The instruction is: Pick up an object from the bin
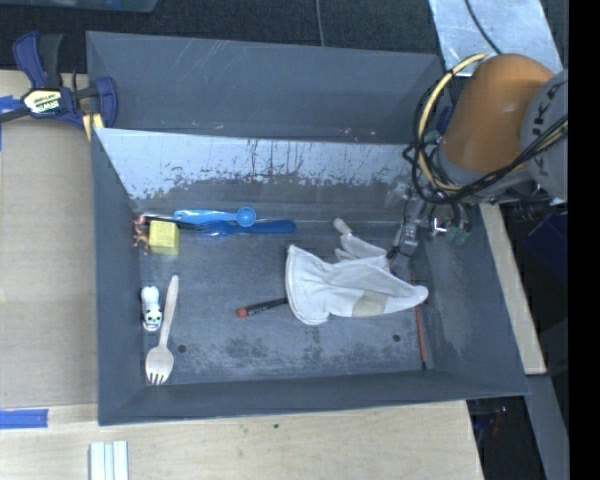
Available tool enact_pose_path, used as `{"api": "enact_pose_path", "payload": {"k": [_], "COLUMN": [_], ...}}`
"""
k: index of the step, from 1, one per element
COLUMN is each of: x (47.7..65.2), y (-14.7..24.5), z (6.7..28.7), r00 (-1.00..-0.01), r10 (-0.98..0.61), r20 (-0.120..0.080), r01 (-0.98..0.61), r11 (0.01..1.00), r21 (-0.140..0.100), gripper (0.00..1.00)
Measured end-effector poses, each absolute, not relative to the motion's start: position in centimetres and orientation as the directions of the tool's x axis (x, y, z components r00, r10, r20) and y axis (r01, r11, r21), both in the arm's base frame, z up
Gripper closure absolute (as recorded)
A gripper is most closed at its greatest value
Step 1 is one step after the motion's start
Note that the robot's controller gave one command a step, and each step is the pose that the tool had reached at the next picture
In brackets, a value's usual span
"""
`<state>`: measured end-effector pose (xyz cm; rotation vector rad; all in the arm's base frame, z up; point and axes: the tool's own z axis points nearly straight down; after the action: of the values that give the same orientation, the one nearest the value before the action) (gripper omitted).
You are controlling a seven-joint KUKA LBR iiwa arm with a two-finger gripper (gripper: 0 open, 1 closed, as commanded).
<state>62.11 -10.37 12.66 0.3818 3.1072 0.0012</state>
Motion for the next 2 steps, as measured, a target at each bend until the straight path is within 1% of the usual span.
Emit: {"api": "enact_pose_path", "payload": {"k": [1, 2], "x": [59.2, 60.8], "y": [-10.1, -11.4], "z": [11.5, 13.6], "r00": [-0.994, -0.865], "r10": [0.114, 0.502], "r20": [-0.003, -0.014], "r01": [0.114, 0.502], "r11": [0.994, 0.865], "r21": [0.001, 0.008], "gripper": [0.00, 0.00]}}
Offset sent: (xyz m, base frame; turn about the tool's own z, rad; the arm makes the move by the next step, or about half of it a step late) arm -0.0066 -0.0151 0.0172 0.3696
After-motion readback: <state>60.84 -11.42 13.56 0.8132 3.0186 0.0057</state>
